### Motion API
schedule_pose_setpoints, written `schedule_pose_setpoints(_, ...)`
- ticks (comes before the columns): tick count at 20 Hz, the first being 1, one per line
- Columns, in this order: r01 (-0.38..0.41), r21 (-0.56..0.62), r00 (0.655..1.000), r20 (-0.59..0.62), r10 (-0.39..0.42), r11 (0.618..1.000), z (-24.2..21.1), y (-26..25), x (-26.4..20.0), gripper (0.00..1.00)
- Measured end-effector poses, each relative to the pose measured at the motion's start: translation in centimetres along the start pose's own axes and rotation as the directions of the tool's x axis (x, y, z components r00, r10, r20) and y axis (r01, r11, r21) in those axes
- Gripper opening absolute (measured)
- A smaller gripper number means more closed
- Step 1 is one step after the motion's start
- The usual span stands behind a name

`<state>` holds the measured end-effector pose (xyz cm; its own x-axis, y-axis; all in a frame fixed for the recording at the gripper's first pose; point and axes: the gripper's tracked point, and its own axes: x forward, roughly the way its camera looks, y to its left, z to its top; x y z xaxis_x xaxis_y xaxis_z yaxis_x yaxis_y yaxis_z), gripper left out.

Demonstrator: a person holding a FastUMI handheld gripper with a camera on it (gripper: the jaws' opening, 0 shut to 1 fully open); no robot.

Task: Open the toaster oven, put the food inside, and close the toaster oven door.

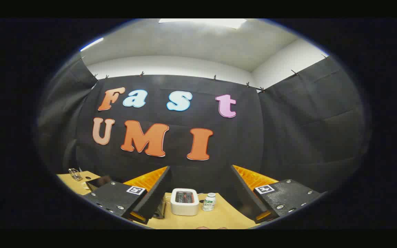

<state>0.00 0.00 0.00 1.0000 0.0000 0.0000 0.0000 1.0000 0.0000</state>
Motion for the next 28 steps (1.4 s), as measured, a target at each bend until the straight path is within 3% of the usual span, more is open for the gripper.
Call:
schedule_pose_setpoints(9, -0.090, 0.012, 0.995, -0.038, 0.090, 0.996, 0.4, 6.9, 1.3, 0.99)
schedule_pose_setpoints(20, -0.152, 0.045, 0.981, -0.119, 0.156, 0.987, -1.8, 11.5, 1.4, 0.99)
schedule_pose_setpoints(28, -0.198, 0.133, 0.935, -0.272, 0.228, 0.971, -9.4, 18.1, 2.8, 1.00)
